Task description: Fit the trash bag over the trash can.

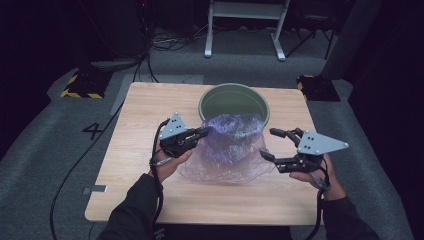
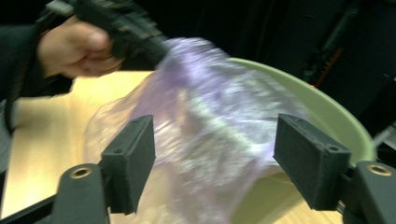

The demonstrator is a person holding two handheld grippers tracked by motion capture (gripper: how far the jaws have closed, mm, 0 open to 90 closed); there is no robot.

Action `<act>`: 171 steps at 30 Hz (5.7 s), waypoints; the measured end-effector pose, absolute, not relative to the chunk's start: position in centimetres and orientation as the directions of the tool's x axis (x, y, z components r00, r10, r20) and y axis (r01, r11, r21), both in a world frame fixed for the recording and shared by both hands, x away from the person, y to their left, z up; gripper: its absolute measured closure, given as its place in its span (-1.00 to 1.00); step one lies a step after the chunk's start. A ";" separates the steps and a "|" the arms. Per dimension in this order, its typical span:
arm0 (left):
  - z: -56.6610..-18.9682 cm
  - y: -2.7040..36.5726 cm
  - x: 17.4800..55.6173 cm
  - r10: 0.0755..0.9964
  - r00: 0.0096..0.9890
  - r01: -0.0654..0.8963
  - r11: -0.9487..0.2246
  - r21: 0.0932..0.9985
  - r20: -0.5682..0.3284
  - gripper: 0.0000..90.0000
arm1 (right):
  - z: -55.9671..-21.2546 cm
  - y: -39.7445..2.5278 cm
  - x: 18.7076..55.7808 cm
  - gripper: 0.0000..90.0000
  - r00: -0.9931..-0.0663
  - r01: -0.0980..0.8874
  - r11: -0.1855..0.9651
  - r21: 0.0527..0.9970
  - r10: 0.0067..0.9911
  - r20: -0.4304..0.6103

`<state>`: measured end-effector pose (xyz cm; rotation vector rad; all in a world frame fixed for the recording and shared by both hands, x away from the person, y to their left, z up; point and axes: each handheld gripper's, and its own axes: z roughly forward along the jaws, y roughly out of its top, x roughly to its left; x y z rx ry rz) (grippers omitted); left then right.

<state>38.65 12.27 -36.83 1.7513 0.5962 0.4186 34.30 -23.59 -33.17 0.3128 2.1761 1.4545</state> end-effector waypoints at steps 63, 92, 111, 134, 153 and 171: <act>-35.4 14.5 41.3 0.669 0.737 0.261 -0.151 0.954 -0.096 -0.36 | -32.7 -22.7 39.4 1.00 -0.682 -0.068 0.377 0.924 0.658 -0.318; -36.0 9.7 36.2 0.447 0.863 0.018 -0.490 0.872 0.234 0.64 | -32.5 -22.4 44.7 1.00 -0.640 0.154 0.401 0.903 0.737 -0.218; -35.2 11.0 38.3 0.564 0.824 0.140 -0.306 0.942 0.061 -0.59 | -33.1 -23.1 45.4 0.99 -0.622 0.184 0.393 0.901 0.756 -0.203; -32.8 12.9 43.5 0.619 0.785 0.207 -0.262 0.943 0.000 0.98 | -33.3 -23.6 46.4 0.96 -0.610 0.207 0.402 0.892 0.766 -0.203; -33.5 14.6 46.3 0.693 0.720 0.286 -0.252 0.925 -0.034 0.99 | -31.6 -26.2 44.1 -0.30 -0.668 0.142 0.314 0.939 0.730 -0.143; -33.9 14.2 47.0 0.701 0.712 0.312 -0.264 0.913 -0.041 0.99 | -32.9 -24.6 36.7 -0.52 -0.836 -0.139 0.478 0.867 0.412 -0.361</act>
